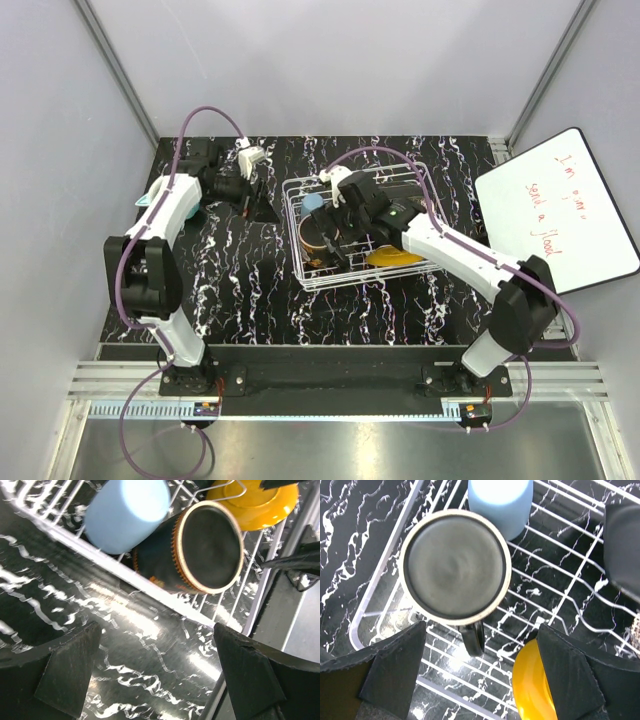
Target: Load the mixed dishes into the dish rack
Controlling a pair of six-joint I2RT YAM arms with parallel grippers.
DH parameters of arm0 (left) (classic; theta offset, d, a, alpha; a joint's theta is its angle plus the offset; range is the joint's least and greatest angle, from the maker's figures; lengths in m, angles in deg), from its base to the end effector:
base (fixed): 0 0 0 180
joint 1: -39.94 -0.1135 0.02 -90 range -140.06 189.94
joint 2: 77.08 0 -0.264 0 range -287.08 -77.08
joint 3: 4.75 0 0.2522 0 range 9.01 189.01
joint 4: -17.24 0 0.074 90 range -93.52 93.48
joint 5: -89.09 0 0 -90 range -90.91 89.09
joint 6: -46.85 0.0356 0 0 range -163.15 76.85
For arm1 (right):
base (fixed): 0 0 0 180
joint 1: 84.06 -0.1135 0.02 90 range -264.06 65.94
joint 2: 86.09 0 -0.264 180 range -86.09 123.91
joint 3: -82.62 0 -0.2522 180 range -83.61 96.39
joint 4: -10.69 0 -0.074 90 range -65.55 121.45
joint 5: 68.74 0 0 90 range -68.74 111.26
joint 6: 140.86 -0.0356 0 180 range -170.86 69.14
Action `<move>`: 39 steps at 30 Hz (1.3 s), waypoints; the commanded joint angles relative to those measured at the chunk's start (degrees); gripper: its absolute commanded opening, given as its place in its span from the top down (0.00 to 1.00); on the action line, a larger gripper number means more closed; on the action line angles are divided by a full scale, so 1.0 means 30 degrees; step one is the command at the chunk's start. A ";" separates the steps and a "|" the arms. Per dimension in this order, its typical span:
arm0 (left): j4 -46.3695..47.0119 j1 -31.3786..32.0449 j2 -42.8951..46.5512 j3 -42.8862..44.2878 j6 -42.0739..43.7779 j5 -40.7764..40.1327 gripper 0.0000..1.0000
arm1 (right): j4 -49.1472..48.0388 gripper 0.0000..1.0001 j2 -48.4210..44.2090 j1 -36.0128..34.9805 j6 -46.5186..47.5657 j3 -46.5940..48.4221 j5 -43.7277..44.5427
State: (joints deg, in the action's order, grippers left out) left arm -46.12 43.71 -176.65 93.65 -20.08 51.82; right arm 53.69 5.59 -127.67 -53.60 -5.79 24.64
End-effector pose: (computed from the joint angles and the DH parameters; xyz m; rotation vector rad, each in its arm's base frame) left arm 0.3545 -0.0518 0.2824 0.8043 2.2327 -1.0630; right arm 0.2621 0.2467 0.3022 -0.7908 2.2084 0.3369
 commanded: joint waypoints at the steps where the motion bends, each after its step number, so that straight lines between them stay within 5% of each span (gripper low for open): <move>1: 0.1737 0.0881 -0.0033 -0.0557 -0.1419 0.1521 0.01 | 0.0538 0.00 -0.2284 -0.0139 -0.0374 0.0046 0.0044; 11: 0.2179 0.1995 0.1486 -0.3629 -0.0750 0.0911 0.01 | 0.1124 0.00 -0.7645 0.0795 -0.1896 -0.2851 0.7456; 20: 0.1594 0.1702 0.4388 -0.5744 0.0134 -0.0583 0.01 | 0.2588 0.04 -0.9670 0.1765 -0.4387 -0.5461 0.7664; 39: 0.1593 0.2435 0.7291 -0.5157 -0.2621 -0.2138 0.01 | 0.4348 0.00 -1.0931 0.1765 -0.6293 -0.4056 0.7927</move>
State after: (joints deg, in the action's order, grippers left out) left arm -42.08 51.12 -156.17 77.79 -26.51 46.36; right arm 67.28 -25.95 -122.23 -70.73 -20.92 47.54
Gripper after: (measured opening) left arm 0.988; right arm 0.994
